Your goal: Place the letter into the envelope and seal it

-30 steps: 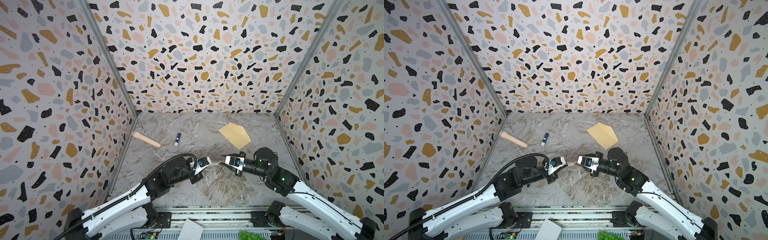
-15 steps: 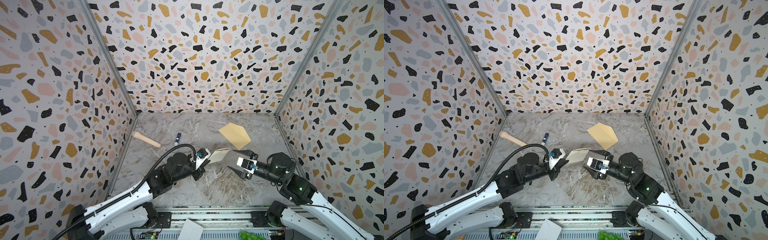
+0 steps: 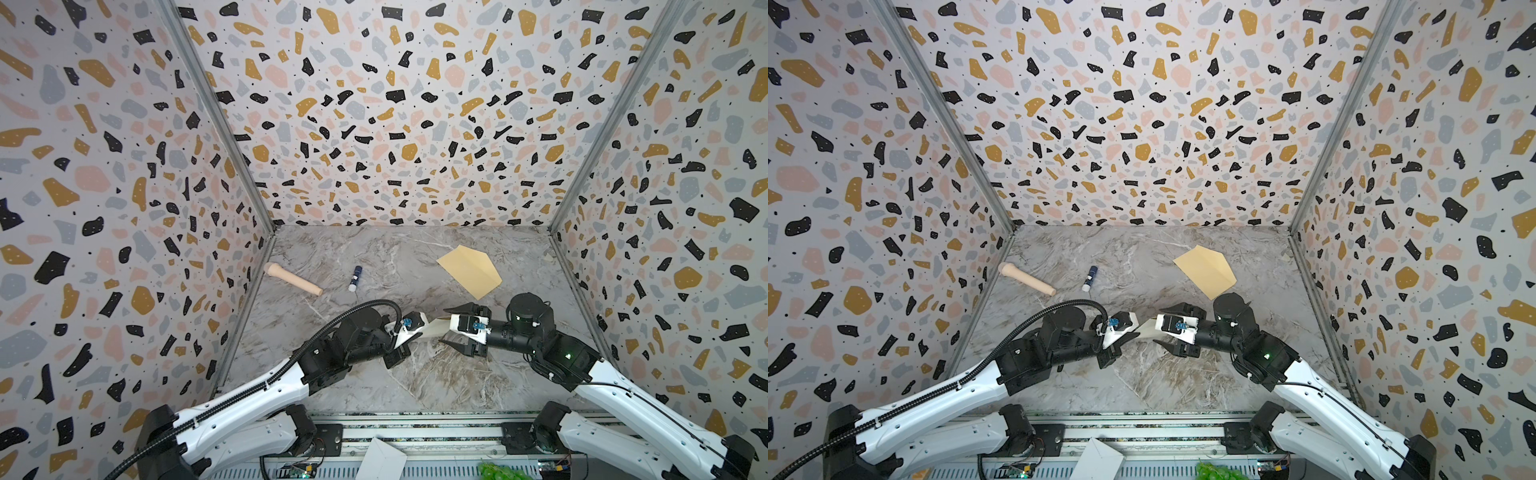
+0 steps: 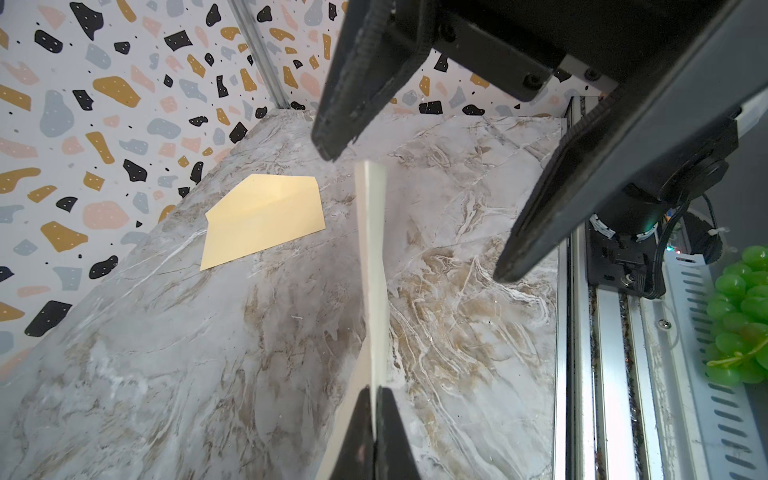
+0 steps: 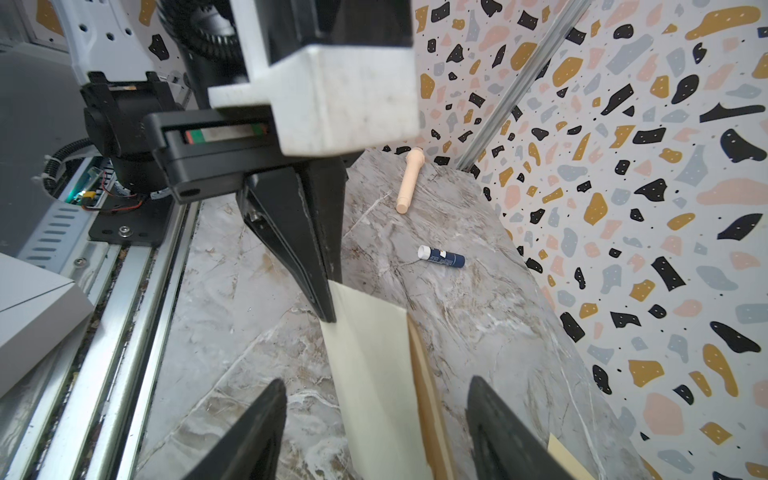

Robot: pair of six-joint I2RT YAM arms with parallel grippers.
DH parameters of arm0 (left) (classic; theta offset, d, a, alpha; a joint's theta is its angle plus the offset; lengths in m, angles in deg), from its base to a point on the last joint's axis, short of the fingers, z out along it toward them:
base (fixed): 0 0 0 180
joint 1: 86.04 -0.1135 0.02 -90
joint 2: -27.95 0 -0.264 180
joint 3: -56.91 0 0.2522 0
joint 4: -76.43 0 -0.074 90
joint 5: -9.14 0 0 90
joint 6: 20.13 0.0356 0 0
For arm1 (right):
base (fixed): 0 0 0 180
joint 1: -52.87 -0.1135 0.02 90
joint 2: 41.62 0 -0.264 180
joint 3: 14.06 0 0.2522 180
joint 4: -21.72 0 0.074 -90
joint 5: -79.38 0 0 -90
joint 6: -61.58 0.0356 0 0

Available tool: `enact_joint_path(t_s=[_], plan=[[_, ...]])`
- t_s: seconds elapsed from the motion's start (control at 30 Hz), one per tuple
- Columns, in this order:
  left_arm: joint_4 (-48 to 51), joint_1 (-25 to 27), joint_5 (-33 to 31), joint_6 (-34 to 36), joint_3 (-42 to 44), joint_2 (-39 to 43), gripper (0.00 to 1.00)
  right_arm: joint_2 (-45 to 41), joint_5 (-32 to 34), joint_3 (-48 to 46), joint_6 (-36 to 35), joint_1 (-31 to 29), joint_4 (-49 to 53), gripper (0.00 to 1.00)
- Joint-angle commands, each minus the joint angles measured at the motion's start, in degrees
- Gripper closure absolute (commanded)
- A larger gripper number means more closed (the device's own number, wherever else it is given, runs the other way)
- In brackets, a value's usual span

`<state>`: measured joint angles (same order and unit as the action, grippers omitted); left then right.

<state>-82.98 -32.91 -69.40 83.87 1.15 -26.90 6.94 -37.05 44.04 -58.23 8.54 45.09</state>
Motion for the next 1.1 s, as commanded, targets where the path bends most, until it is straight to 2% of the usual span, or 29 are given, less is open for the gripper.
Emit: enact_joint_path(t_s=[0.0,0.1,0.3,0.5,0.67,0.8,0.93,1.07], plan=[[-0.3,0.3,0.3,2.4,0.2,1.5,1.0,1.0,-3.3,2.3,0.9,-0.1,-1.7,0.38],[-0.6,0.3,0.6,2.4,0.1,1.7,1.0,1.6,-4.4,2.1,1.6,-0.1,-2.8,0.52],[-0.5,0.4,1.0,2.3,-0.3,1.7,1.0,2.4,-4.8,1.2,1.7,-0.2,-5.1,0.7],[-2.0,0.4,0.7,1.7,-0.2,1.0,1.0,3.0,-5.6,1.0,1.8,-0.1,-4.8,0.96],[-2.5,0.4,-1.6,0.9,-0.1,0.5,0.97,2.4,-5.3,0.8,1.7,-0.2,-5.2,1.0],[-1.1,0.4,-3.5,0.9,-0.5,0.1,0.83,0.7,-1.5,0.6,2.6,-0.1,-6.0,1.0],[-0.9,0.4,-4.1,1.3,-0.5,0.3,0.8,-2.4,1.0,-1.0,2.6,-0.1,-7.2,1.0],[-0.7,0.4,-4.2,1.6,-0.4,0.2,0.8,-3.6,1.2,-1.4,2.8,-0.1,-7.2,1.0]])
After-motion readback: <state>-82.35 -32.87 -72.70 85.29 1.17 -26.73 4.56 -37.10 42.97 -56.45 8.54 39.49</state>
